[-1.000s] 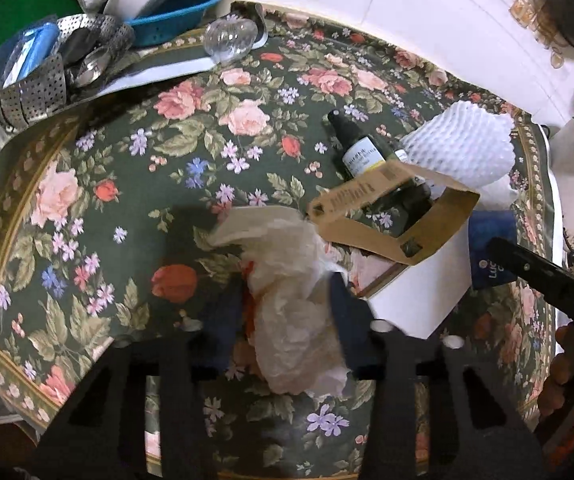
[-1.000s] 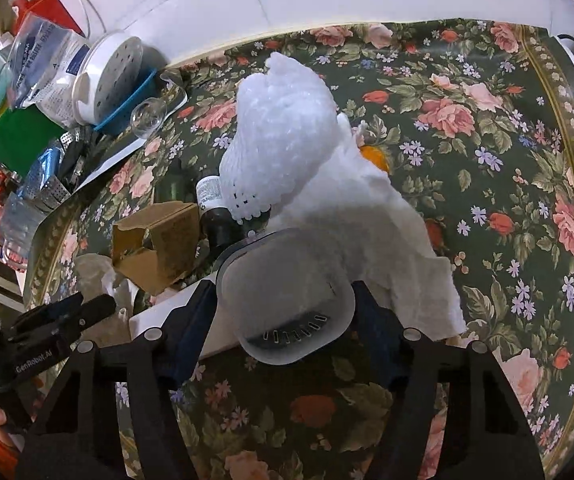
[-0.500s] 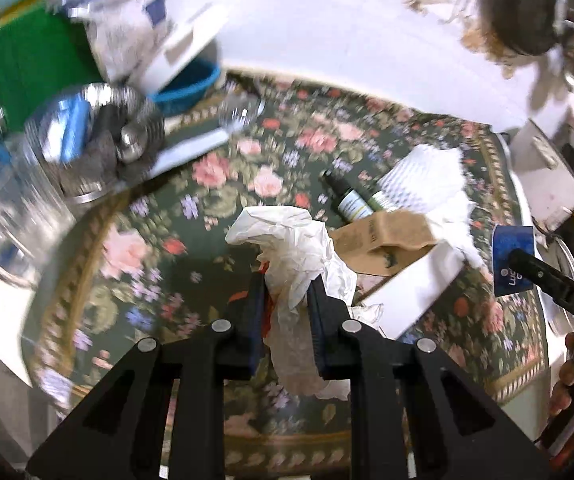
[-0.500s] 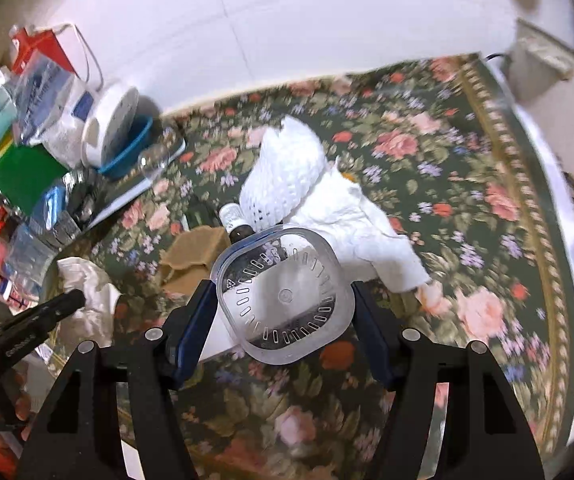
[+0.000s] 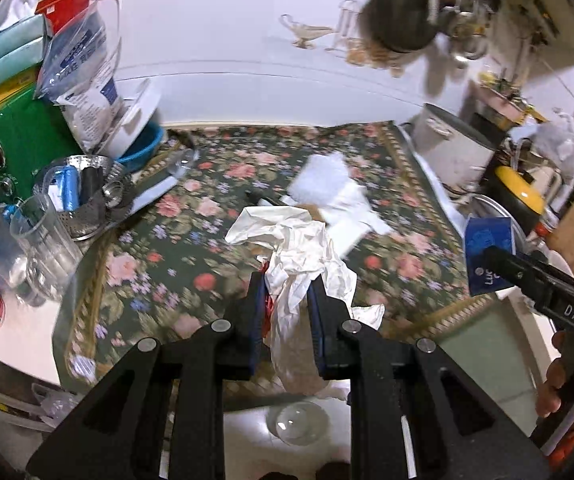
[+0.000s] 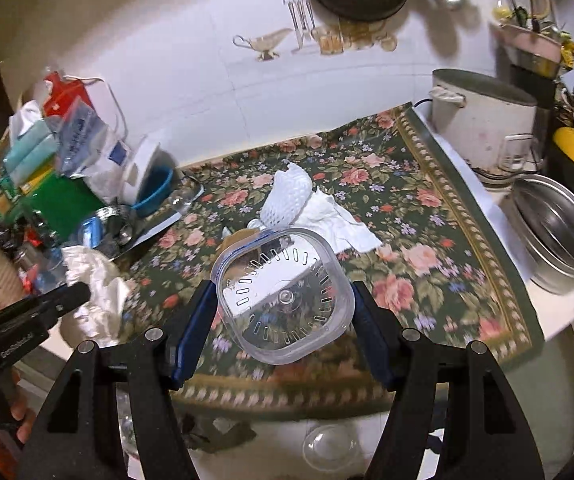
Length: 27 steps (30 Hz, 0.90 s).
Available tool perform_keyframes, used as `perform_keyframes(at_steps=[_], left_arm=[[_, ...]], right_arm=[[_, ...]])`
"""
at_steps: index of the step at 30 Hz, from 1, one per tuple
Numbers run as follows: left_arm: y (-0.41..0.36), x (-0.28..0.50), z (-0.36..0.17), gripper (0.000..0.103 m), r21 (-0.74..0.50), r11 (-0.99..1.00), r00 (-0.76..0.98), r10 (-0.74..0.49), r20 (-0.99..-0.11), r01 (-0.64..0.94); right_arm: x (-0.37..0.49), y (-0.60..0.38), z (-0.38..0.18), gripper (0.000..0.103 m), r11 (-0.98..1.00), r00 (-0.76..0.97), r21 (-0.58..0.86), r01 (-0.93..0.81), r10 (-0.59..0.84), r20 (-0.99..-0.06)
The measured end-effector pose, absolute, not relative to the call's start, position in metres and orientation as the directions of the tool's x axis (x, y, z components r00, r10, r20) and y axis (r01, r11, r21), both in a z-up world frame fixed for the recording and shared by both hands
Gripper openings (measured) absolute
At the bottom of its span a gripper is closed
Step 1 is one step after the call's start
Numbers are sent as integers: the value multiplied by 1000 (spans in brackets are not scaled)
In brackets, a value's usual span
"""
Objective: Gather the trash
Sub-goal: 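Carry the tissue and container down over the floor trash bin with both tools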
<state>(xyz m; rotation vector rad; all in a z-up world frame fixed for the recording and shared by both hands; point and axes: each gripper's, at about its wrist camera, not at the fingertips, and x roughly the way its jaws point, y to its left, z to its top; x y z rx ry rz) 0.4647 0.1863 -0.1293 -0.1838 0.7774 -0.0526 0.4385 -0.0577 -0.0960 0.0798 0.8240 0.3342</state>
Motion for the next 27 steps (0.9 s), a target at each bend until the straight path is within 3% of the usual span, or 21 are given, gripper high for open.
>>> perform_keyframes(at_steps=[7,14,27], left_arm=[[136,419,-129,20,-198,980,714,-142,-685,5],[85,377,-155,20,-215,974,691,-108,-715,-70],[12,338,-273,20,-240,953,549,-102,-830,-186]], right_arm=[[393,-80,-92,64,938,629,192,-288,336,-701],[355,-117,-106,64,917,582,203,-343,378,-720],[315,-171,-194,64,891,420,223,-395,391,-819]])
